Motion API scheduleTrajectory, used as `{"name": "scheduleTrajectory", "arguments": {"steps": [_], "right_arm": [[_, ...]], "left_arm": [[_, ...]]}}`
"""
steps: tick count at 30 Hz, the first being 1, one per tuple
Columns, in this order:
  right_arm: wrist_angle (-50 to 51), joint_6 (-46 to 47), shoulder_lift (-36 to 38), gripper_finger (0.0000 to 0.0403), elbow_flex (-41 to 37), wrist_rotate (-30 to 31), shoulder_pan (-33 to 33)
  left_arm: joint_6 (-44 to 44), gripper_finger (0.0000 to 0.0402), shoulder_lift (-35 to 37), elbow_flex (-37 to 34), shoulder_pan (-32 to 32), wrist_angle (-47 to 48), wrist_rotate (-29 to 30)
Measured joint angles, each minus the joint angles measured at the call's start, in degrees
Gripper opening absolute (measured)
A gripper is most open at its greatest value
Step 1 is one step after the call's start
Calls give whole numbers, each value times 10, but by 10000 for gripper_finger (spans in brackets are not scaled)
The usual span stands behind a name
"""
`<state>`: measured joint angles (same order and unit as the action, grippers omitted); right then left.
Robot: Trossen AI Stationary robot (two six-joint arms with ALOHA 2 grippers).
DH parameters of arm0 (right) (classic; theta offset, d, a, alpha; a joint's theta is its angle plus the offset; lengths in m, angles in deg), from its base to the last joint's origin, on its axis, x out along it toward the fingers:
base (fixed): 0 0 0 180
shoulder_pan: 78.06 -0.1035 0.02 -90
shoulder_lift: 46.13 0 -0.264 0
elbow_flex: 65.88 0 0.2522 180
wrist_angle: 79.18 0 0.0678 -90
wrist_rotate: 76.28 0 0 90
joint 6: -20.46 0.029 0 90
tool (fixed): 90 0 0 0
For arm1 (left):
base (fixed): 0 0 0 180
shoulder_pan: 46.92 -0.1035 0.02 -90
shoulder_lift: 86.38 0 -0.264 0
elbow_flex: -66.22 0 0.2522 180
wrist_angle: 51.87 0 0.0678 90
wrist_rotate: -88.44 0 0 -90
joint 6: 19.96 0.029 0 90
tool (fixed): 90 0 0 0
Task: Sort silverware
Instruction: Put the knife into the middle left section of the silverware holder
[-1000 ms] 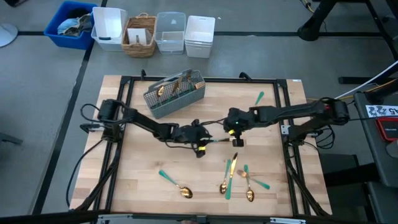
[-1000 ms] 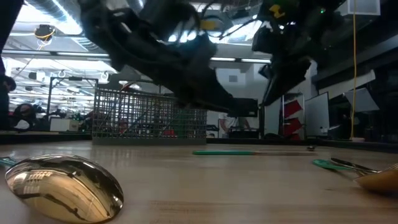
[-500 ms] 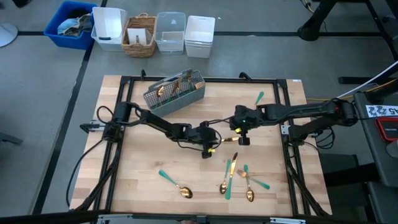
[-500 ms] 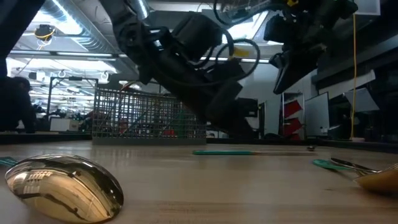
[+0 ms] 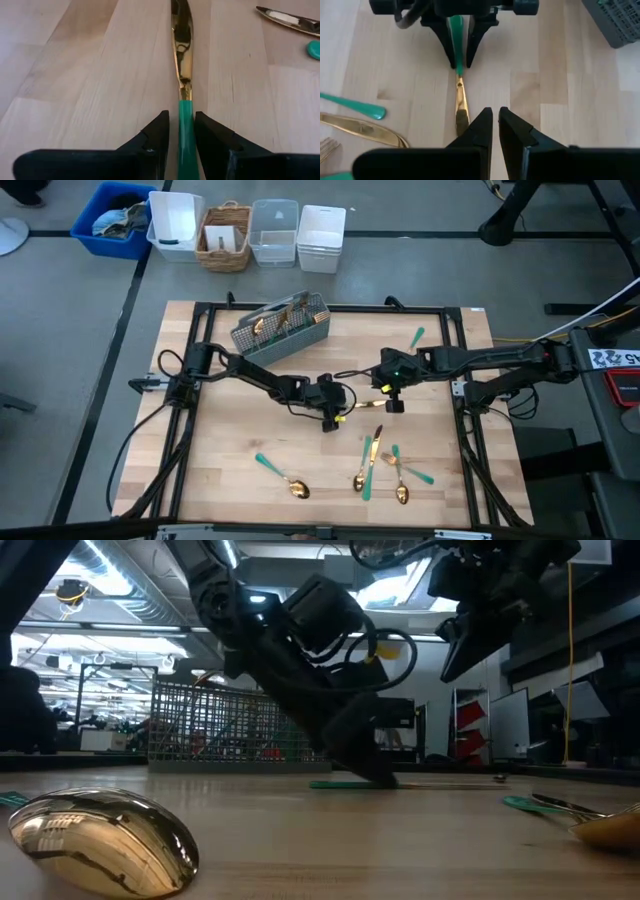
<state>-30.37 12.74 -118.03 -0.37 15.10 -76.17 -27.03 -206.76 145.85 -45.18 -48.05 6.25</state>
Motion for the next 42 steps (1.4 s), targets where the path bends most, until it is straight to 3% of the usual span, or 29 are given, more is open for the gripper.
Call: {"name": "scheduleTrajectory", "arguments": {"steps": [10,35,42], "right_arm": [[4,32,-25,34,0,-71,0],[-68,-16,-199,35,-1,-81,0],[-82,-41,-209,55,-1,-94,0]], "left_arm": [[-48,21,5,1,3,52,-19],[-287,30,3,-2,-8,49,-99],[-294,26,3,-2,-8,49,-105]]}}
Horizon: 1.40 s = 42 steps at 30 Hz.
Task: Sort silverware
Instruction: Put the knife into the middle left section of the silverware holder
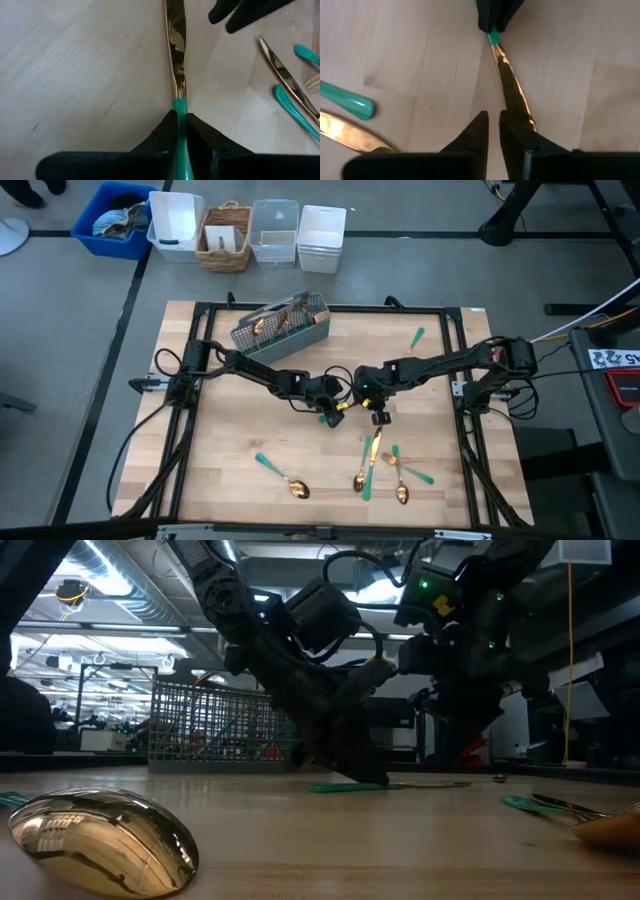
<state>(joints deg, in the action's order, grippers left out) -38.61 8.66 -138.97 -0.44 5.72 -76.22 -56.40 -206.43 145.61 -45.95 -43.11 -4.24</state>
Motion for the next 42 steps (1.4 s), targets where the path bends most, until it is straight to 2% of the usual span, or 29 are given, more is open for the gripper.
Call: {"name": "scheduleTrajectory", "arguments": {"steps": [6,11,20,29,36,42], "right_arm": [[-7,-2,-1,122,0,9,0],[-26,-7,-16,149,0,14,0],[-88,-46,-66,152,0,18,0],[-113,-72,-71,152,0,15,0],[-140,-72,-74,152,0,5,0],[-142,-57,-107,152,3,-3,0]], "left_arm": [[1,28,-1,-1,0,-9,0],[6,28,-1,-1,0,-9,1],[6,29,-1,0,2,-12,4],[35,29,-2,-2,2,-40,7],[42,29,-2,-2,3,-50,16],[41,29,-2,-1,4,-50,18]]}}
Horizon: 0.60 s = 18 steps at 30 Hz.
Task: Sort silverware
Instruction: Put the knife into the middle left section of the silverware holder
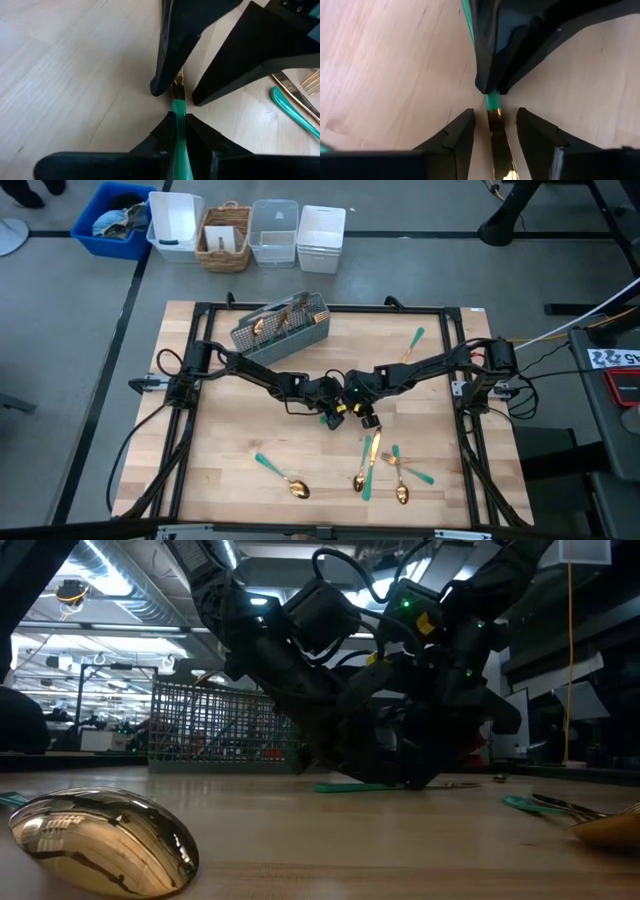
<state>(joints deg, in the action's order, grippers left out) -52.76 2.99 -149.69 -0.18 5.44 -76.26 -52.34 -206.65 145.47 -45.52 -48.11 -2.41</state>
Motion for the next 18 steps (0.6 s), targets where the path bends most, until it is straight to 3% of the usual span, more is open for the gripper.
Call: {"name": "scheduleTrajectory", "arguments": {"steps": [5,14,18], "right_arm": [[3,3,-10,137,0,-7,0],[7,7,-8,40,-1,-12,0],[8,7,-8,21,-1,-12,0]], "left_arm": [[1,29,0,0,3,0,6],[10,29,0,1,3,-2,4],[9,29,2,1,3,0,4]]}}
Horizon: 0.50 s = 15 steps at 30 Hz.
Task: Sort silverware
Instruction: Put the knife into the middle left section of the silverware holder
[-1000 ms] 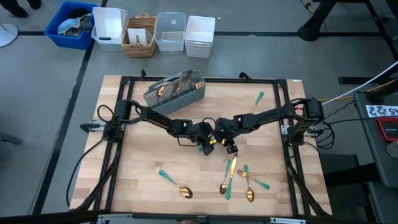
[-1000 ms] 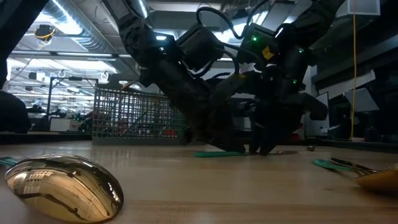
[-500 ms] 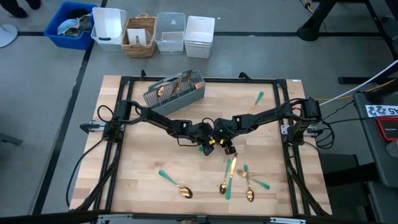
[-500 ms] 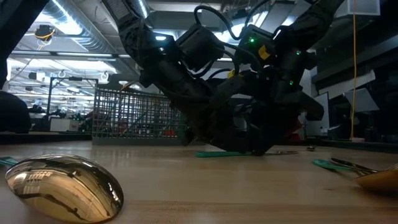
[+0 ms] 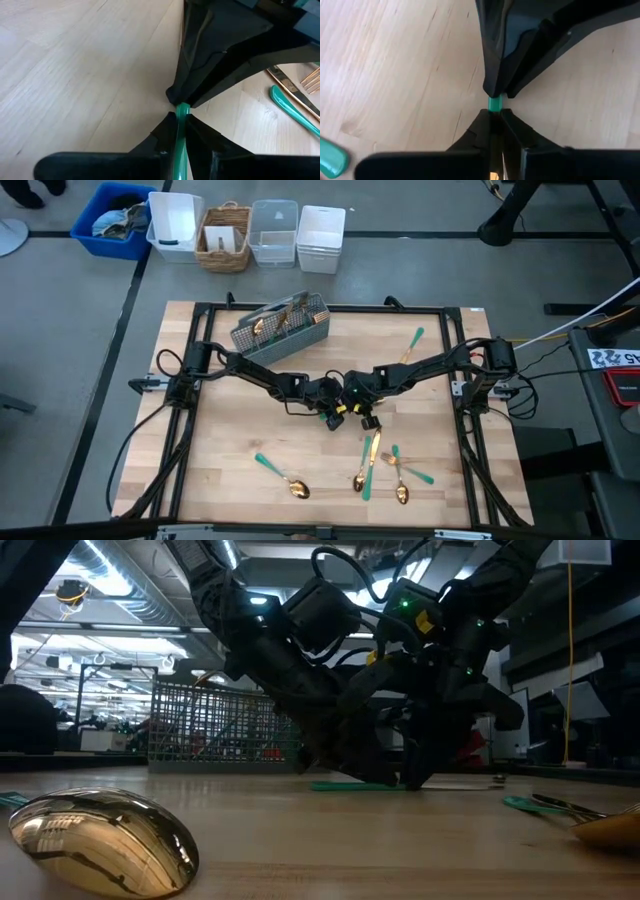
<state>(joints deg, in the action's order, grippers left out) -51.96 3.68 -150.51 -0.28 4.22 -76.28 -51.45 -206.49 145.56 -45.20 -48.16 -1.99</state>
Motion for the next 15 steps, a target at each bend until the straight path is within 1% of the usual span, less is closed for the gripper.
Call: {"name": "scheduleTrajectory", "arguments": {"steps": [7,10,12,15], "right_arm": [[-2,1,0,38,-1,-1,0],[-3,-3,0,36,-1,0,0],[-2,-4,0,32,-1,2,0],[-2,-4,0,31,-1,1,0]], "left_arm": [[7,29,4,0,-3,1,-7],[38,30,5,0,-4,6,-19],[57,36,6,-2,-4,9,-19],[64,57,6,-3,-4,10,-18]]}}
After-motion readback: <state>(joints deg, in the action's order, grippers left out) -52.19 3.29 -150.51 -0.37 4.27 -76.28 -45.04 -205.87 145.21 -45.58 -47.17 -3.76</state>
